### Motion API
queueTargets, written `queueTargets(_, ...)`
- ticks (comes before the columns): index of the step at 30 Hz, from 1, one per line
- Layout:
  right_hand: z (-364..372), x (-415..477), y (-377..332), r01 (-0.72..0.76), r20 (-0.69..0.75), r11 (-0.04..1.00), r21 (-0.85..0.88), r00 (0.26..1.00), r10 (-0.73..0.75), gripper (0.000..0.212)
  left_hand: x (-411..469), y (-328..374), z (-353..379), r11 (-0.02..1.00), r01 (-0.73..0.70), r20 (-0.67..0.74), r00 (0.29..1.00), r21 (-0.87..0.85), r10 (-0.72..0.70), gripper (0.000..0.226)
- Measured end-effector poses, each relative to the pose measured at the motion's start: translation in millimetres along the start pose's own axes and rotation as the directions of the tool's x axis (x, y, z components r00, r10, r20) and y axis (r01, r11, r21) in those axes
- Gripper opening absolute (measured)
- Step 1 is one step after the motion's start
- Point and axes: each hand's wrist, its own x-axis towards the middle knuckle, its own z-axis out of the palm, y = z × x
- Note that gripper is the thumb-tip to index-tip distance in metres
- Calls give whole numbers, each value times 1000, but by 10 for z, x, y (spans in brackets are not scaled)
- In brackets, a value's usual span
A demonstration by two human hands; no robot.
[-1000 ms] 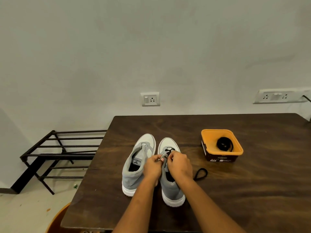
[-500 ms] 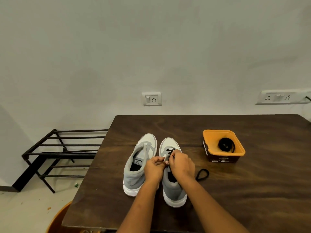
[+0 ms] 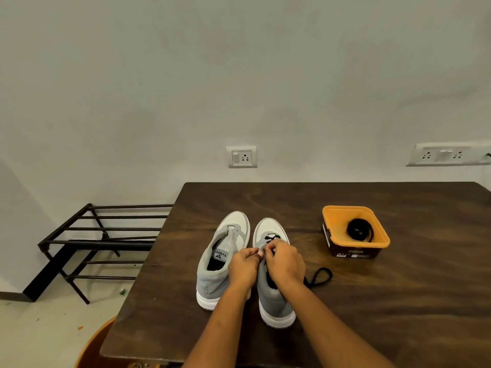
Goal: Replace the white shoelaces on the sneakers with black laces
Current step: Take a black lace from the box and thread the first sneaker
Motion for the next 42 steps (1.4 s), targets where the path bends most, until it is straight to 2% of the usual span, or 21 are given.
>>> queueTargets(7, -9, -18, 30, 46, -5, 998, -39, 999, -46, 19, 68, 139, 38, 1000, 25, 113, 993, 11, -26, 27)
queueTargets(11, -17, -31, 41, 56, -4, 996, -65, 998, -57, 19, 91, 193, 86, 997, 71, 58, 996, -16, -70, 30)
queueTargets(13, -26, -37, 43, 57, -3, 996, -72, 998, -58, 18, 115, 195, 109, 998, 58, 36, 998, 30, -59, 29)
queueTargets(16, -27, -41, 53, 67, 11, 995, -73, 998, -66, 18, 116, 179, 148, 988, -24, -80, 996, 150, 36, 21)
queueTargets(19, -42, -43, 58, 76, 37, 994, -81, 997, -73, 19, 100, 195, 201, 982, -48, -205, 975, 181, 86, 15)
queueTargets(20, -44, -39, 59, 79, 44, 993, -89, 996, -75, 19, 111, 232, 218, 989, -41, -230, 971, 143, 73, 14)
queueTargets(23, -38, -47, 61, 76, 43, 992, -100, 996, -72, 19, 88, 446, 253, 984, -84, -273, 961, -159, 38, 19)
queueTargets(28, -12, -55, 54, 59, 3, 995, -75, 998, -59, 18, -18, 930, 140, 958, -210, -393, 912, -194, 120, 21)
queueTargets(30, -11, -54, 59, 71, -12, 994, -79, 997, -72, 16, -17, 1055, 17, 968, -247, -458, 866, -46, 200, 20)
queueTargets(31, -5, -57, 67, 75, -22, 994, -74, 997, -77, 15, -25, 1077, -49, 956, -276, -438, 851, 96, 290, 20)
queueTargets(32, -3, -58, 64, 78, -35, 995, -63, 996, -80, 13, -35, 1083, -104, 906, -306, -353, 846, 292, 400, 20)
queueTargets(33, -3, -58, 66, 76, -48, 996, -53, 996, -79, 12, -54, 1069, -125, 787, -319, -203, 853, 528, 481, 19)
queueTargets(34, -3, -57, 65, 76, -65, 996, -44, 995, -79, 12, -84, 1029, -120, 604, -317, -36, 866, 731, 499, 19)
queueTargets(35, -6, -53, 69, 75, -86, 997, -35, 993, -78, 12, -97, 949, -95, 413, -314, 102, 882, 855, 460, 21)
queueTargets(36, -5, -46, 76, 74, -104, 997, -28, 992, -76, 13, -94, 845, -65, 270, -310, 194, 903, 911, 384, 26)
queueTargets(37, -6, -39, 82, 70, -112, 997, -28, 991, -73, 15, -84, 737, -42, 193, -296, 236, 930, 935, 281, 31)
queueTargets(39, -18, -28, 114, 47, -94, 998, -47, 994, -51, 21, -32, 549, -8, 171, -274, 258, 960, 946, 112, 37)
queueTargets(40, -20, -27, 129, 32, -81, 998, -59, 996, -37, 25, -3, 481, -23, 224, -273, 263, 962, 935, 74, 36)
queueTargets(41, -21, -23, 144, 11, -73, 998, -70, 997, -16, 30, 22, 443, -48, 333, -283, 276, 959, 899, 69, 33)
queueTargets(42, -29, -22, 171, -16, -68, 997, -77, 998, 11, 34, 34, 422, -64, 489, -292, 289, 954, 822, 83, 32)
